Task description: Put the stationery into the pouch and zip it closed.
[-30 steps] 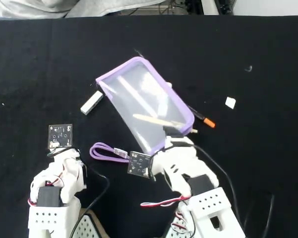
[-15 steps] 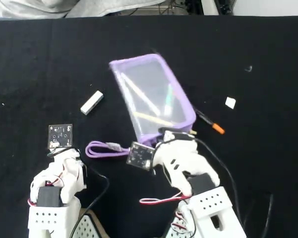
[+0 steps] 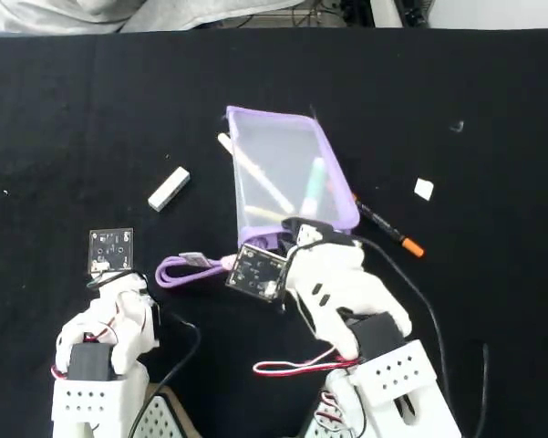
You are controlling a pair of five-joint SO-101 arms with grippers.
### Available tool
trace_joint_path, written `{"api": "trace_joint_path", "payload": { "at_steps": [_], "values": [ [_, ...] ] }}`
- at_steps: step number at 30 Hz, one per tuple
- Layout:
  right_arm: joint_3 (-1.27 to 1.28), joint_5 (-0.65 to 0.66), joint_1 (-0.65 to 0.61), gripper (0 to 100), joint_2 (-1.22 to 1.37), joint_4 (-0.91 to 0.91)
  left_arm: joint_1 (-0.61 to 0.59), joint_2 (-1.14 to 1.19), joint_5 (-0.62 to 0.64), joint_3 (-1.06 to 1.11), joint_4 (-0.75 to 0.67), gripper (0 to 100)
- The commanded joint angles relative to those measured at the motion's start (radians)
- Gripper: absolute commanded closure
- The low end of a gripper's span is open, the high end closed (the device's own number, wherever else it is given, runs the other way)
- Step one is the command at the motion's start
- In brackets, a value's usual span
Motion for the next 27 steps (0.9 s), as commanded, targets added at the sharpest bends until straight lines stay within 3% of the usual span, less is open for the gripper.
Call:
{"api": "trace_joint_path", "payload": {
  "at_steps": [1, 8, 13, 18, 22, 27],
  "values": [
    [-0.079, -0.066, -0.006, 98.7, -0.010, 0.006, 0.004, -0.006, -0.005, -0.119, -0.012, 97],
    [-0.099, -0.169, -0.005, 98.7, -0.010, 0.008, 0.005, -0.006, -0.008, -0.271, -0.048, 97],
    [-0.137, -0.170, -0.011, 98.7, -0.015, 0.061, 0.005, -0.006, -0.008, -0.278, -0.218, 97],
    [-0.229, -0.224, -0.014, 98.7, -0.114, 0.152, 0.002, -0.006, -0.008, -0.096, -0.454, 97],
    [-0.262, -0.253, -0.104, 98.7, -0.229, 0.238, 0.015, -0.006, -0.003, -0.022, -0.652, 97],
    [-0.259, -0.252, -0.203, 98.7, -0.315, 0.313, 0.101, -0.008, 0.000, -0.058, -0.657, 97]
  ]
}}
